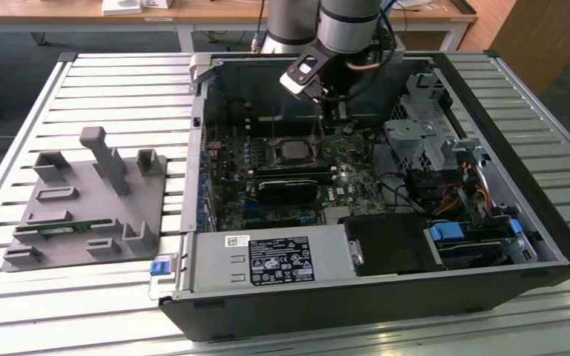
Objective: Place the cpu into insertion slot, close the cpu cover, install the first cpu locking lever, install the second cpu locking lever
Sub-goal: 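Close the cpu cover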
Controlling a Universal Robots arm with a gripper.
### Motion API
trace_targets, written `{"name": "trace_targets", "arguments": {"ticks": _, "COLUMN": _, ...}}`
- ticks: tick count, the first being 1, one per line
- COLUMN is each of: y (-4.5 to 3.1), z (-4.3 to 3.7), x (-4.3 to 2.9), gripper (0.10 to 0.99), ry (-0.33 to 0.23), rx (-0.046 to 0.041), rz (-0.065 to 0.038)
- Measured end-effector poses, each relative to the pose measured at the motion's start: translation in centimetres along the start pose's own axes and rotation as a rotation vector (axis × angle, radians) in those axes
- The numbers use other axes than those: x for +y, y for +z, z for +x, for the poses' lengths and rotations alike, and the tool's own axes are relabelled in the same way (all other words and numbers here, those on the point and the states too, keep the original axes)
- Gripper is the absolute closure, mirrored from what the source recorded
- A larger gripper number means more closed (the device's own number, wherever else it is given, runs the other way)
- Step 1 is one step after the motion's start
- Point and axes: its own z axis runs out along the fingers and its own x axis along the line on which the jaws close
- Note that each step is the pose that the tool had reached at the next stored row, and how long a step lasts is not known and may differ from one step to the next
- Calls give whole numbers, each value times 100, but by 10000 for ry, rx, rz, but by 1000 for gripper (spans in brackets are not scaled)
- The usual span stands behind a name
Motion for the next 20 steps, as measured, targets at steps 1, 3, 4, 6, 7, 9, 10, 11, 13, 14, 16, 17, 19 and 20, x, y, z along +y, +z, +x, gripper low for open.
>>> {"name": "trace_targets", "arguments": {"ticks": 1, "y": 1, "z": 0, "x": -8, "gripper": 980, "ry": 0, "rx": 0, "rz": 0}}
{"name": "trace_targets", "arguments": {"ticks": 3, "y": 2, "z": 0, "x": -26, "gripper": 980, "ry": 0, "rx": -1, "rz": 0}}
{"name": "trace_targets", "arguments": {"ticks": 4, "y": 2, "z": 0, "x": -35, "gripper": 980, "ry": 0, "rx": -1, "rz": 1}}
{"name": "trace_targets", "arguments": {"ticks": 6, "y": 4, "z": 1, "x": -51, "gripper": 980, "ry": 0, "rx": -1, "rz": 1}}
{"name": "trace_targets", "arguments": {"ticks": 7, "y": 5, "z": 1, "x": -58, "gripper": 980, "ry": -1, "rx": 0, "rz": 0}}
{"name": "trace_targets", "arguments": {"ticks": 9, "y": 7, "z": 1, "x": -73, "gripper": 980, "ry": 0, "rx": -1, "rz": 0}}
{"name": "trace_targets", "arguments": {"ticks": 10, "y": 8, "z": 1, "x": -79, "gripper": 980, "ry": 0, "rx": 0, "rz": 0}}
{"name": "trace_targets", "arguments": {"ticks": 11, "y": 11, "z": 1, "x": -84, "gripper": 980, "ry": 0, "rx": 1, "rz": 0}}
{"name": "trace_targets", "arguments": {"ticks": 13, "y": 16, "z": 1, "x": -94, "gripper": 980, "ry": 0, "rx": 1, "rz": 0}}
{"name": "trace_targets", "arguments": {"ticks": 14, "y": 18, "z": 1, "x": -102, "gripper": 980, "ry": 0, "rx": 0, "rz": 0}}
{"name": "trace_targets", "arguments": {"ticks": 16, "y": 24, "z": 1, "x": -119, "gripper": 980, "ry": 0, "rx": 0, "rz": 0}}
{"name": "trace_targets", "arguments": {"ticks": 17, "y": 27, "z": 1, "x": -128, "gripper": 980, "ry": 0, "rx": 0, "rz": 0}}
{"name": "trace_targets", "arguments": {"ticks": 19, "y": 30, "z": 1, "x": -143, "gripper": 980, "ry": 0, "rx": -2, "rz": 1}}
{"name": "trace_targets", "arguments": {"ticks": 20, "y": 31, "z": 1, "x": -155, "gripper": 980, "ry": 0, "rx": -3, "rz": 1}}
